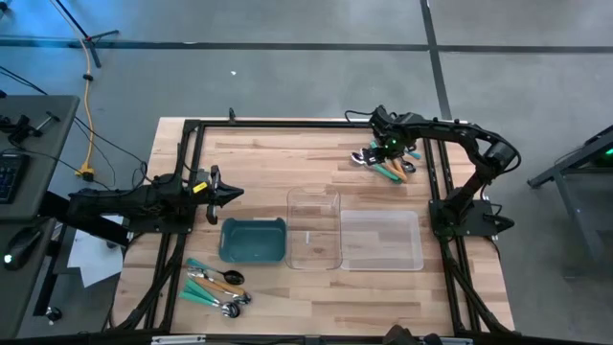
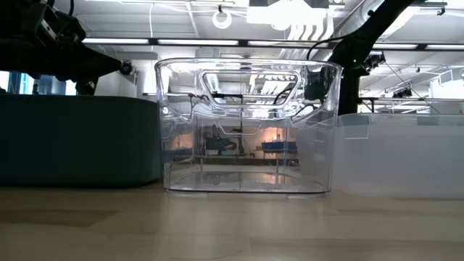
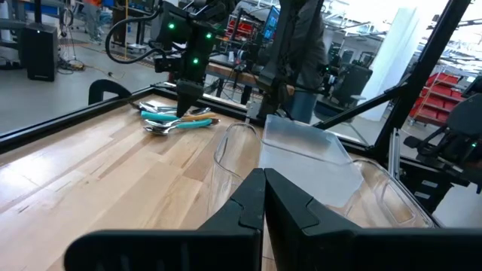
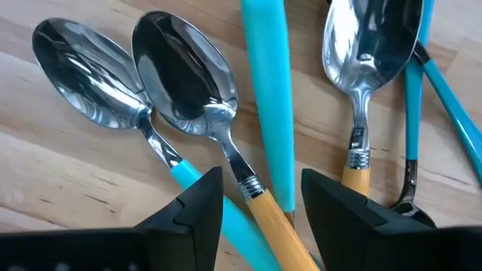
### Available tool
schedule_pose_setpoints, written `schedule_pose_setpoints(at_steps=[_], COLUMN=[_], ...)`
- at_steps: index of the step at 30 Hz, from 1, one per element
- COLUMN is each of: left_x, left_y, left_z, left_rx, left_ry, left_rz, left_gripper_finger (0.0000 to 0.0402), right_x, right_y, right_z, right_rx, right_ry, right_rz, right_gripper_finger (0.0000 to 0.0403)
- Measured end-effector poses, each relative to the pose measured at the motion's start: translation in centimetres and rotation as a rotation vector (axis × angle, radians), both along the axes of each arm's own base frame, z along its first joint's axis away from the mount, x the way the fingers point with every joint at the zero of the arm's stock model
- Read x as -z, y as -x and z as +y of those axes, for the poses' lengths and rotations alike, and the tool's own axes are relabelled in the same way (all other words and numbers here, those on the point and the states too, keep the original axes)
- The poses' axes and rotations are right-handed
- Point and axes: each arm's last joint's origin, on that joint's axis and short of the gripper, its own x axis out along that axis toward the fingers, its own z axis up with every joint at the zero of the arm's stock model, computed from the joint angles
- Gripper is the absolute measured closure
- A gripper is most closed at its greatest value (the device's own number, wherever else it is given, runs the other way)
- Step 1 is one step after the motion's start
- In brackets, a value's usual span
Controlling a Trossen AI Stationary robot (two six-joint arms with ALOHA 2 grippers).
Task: Sort silverware by color (type)
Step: Put the light blue spoon into the blue bin
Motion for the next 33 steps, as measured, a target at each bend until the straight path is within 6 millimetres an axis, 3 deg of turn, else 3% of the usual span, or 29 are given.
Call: schedule_pose_setpoints(at_steps=[20, 33], left_x=[0.0, 0.0], left_y=[0.0, 0.0], left_z=[0.0, 0.0], left_rx=[0.000, 0.000], left_ry=[0.000, 0.000], left_rz=[0.000, 0.000], left_gripper_finger=[0.0401, 0.0401], right_x=[1.9, 1.4], right_y=[-0.7, -0.8], right_z=[-0.2, -0.4], right_rx=[0.003, -0.004], right_ry=[-0.033, -0.031], right_rz=[0.029, 0.035], right_gripper_finger=[0.0238, 0.0238])
